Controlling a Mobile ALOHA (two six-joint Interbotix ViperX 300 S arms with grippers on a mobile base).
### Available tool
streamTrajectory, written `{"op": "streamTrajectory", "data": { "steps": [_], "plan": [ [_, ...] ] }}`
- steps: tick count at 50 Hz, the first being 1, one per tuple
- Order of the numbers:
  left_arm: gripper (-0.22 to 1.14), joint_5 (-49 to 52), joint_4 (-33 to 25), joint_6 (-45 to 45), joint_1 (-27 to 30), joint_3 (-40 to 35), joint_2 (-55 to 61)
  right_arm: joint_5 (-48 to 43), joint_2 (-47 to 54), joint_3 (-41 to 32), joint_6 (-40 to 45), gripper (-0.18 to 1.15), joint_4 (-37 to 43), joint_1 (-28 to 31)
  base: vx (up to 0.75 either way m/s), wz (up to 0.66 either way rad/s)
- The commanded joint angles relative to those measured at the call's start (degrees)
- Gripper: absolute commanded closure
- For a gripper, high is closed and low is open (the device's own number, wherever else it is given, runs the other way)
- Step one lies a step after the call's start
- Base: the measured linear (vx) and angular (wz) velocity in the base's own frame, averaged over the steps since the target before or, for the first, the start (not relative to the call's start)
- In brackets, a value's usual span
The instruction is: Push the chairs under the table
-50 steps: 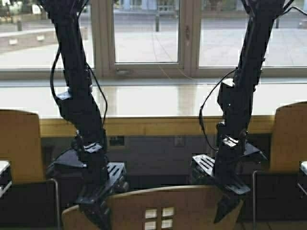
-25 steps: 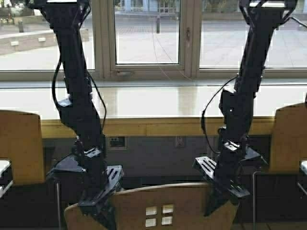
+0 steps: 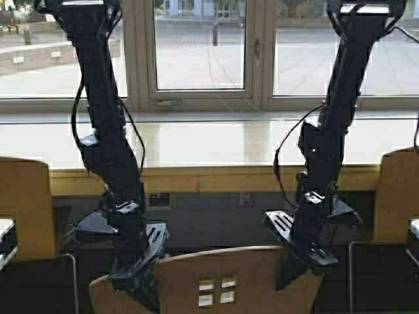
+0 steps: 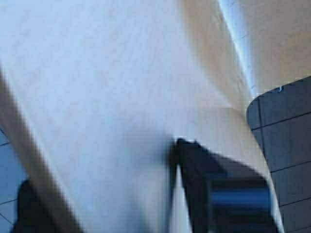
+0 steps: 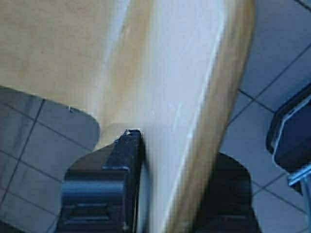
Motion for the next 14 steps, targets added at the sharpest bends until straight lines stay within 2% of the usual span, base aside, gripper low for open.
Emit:
{"op": "streamTrajectory", "data": {
  "steps": [1, 14],
  "plan": [
    [0.88, -1.93, 0.53, 2.20, 0.70, -3.25, 0.53, 0.88, 1.05, -1.85, -2.02, 0.93, 0.09, 1.32, 0.19, 0.04],
    [0.88, -2.37, 0.53, 4.92, 1.32, -3.34, -0.70, 2.29, 1.32, -1.49, -2.02, 0.93, 0.18, 1.41, 0.22, 0.03]
  ]
}}
